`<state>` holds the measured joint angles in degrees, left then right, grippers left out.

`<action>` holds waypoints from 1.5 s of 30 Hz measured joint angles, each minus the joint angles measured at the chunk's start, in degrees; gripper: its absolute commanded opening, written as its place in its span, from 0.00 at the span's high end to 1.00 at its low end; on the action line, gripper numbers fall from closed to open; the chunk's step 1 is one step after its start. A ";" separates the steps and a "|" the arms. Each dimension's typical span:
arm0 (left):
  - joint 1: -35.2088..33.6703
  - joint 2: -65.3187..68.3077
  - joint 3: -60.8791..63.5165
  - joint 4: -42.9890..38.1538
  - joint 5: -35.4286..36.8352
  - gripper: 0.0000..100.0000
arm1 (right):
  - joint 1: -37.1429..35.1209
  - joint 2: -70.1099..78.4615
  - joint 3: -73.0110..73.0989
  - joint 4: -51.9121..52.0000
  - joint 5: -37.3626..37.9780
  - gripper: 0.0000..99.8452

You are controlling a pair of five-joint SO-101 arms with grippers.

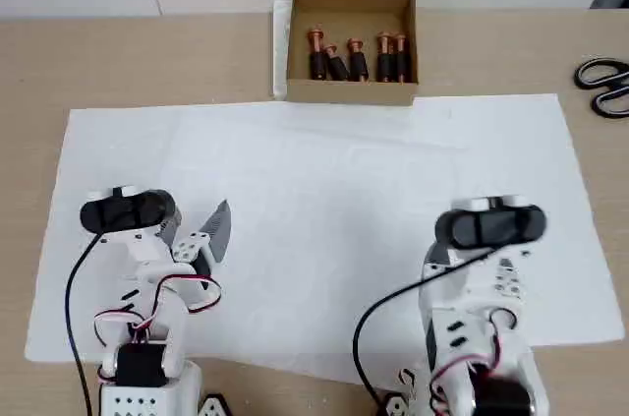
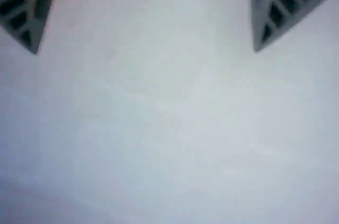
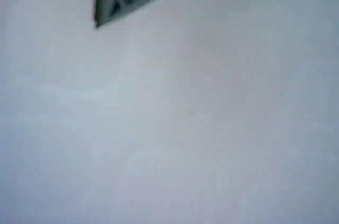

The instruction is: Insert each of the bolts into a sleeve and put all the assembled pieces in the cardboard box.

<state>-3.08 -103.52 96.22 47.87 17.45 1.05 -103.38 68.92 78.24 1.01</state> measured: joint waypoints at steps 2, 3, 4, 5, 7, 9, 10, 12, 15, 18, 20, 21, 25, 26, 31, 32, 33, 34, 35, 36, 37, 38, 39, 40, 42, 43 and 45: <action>0.00 0.00 0.00 -0.18 0.00 0.76 | -0.09 0.00 3.25 0.00 0.00 0.81; 0.00 0.00 0.35 -0.18 0.00 0.76 | -0.09 0.00 4.75 0.00 0.00 0.81; 0.00 0.00 0.35 -0.18 0.00 0.76 | -0.09 0.00 6.51 0.00 0.00 0.81; 0.00 0.00 0.26 -0.09 0.00 0.76 | -0.09 0.00 8.35 0.00 0.00 0.81; 0.00 0.00 0.26 1.85 0.00 0.76 | -0.09 0.00 12.04 -0.26 0.00 0.81; 0.00 0.00 0.26 4.13 0.00 0.76 | -0.09 0.00 13.27 -1.93 0.00 0.81; 0.00 0.00 0.26 4.57 0.00 0.76 | -0.18 0.00 13.98 -2.55 0.00 0.81; 0.00 0.00 0.26 4.75 0.00 0.76 | -0.26 0.00 15.65 -3.87 0.00 0.81; 0.00 0.00 0.26 4.84 0.00 0.76 | -2.11 0.00 18.64 -5.80 0.00 0.81; 0.00 0.00 0.26 4.84 0.00 0.76 | -3.34 0.00 21.98 -7.12 0.00 0.81; 0.00 0.00 0.26 4.84 0.00 0.76 | -4.04 0.00 22.51 -7.65 0.00 0.81; 0.00 0.00 0.26 4.84 0.00 0.76 | -4.22 0.00 22.51 -7.82 0.00 0.81; 0.00 0.00 0.26 4.84 0.00 0.76 | -4.40 0.00 22.51 -7.91 0.00 0.81; 0.00 0.00 0.26 4.84 0.00 0.76 | -4.40 0.00 22.51 -7.91 0.00 0.81; 0.00 0.00 0.26 4.84 0.00 0.76 | -4.40 0.00 22.51 -7.91 0.00 0.81; 0.00 0.00 0.26 4.84 0.00 0.76 | -4.40 0.00 22.51 -7.91 0.00 0.81; 0.00 0.00 0.26 4.84 0.00 0.76 | -4.40 0.00 22.51 -7.91 0.00 0.81; 0.00 0.00 0.26 4.84 0.00 0.76 | -4.40 0.00 22.51 -7.91 0.00 0.81; 0.00 0.00 0.26 4.84 0.00 0.76 | -4.40 0.00 22.51 -7.91 0.00 0.81; 0.00 0.00 0.26 4.84 0.00 0.76 | -4.40 0.00 22.51 -7.91 0.00 0.81; 0.00 0.00 0.26 4.84 0.00 0.76 | -4.40 0.00 22.51 -7.91 0.00 0.81; 0.00 0.00 0.26 4.84 0.00 0.76 | -4.40 0.00 22.51 -7.91 0.00 0.81; 0.00 0.00 0.26 4.84 0.00 0.76 | -4.40 0.00 22.51 -7.91 0.00 0.81; 0.00 0.00 0.26 4.84 0.00 0.76 | -4.40 0.00 22.51 -7.91 0.00 0.81; 0.00 0.00 0.26 4.84 0.00 0.76 | -4.40 0.00 22.51 -7.91 0.00 0.81; 0.00 0.00 0.26 4.84 0.00 0.76 | -4.40 0.00 22.51 -7.91 0.00 0.81; 0.00 0.00 0.26 4.84 0.00 0.76 | -4.40 0.00 22.51 -7.91 0.00 0.81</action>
<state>-3.08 -103.52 96.48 52.70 17.45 -3.34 -103.38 91.43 70.33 1.01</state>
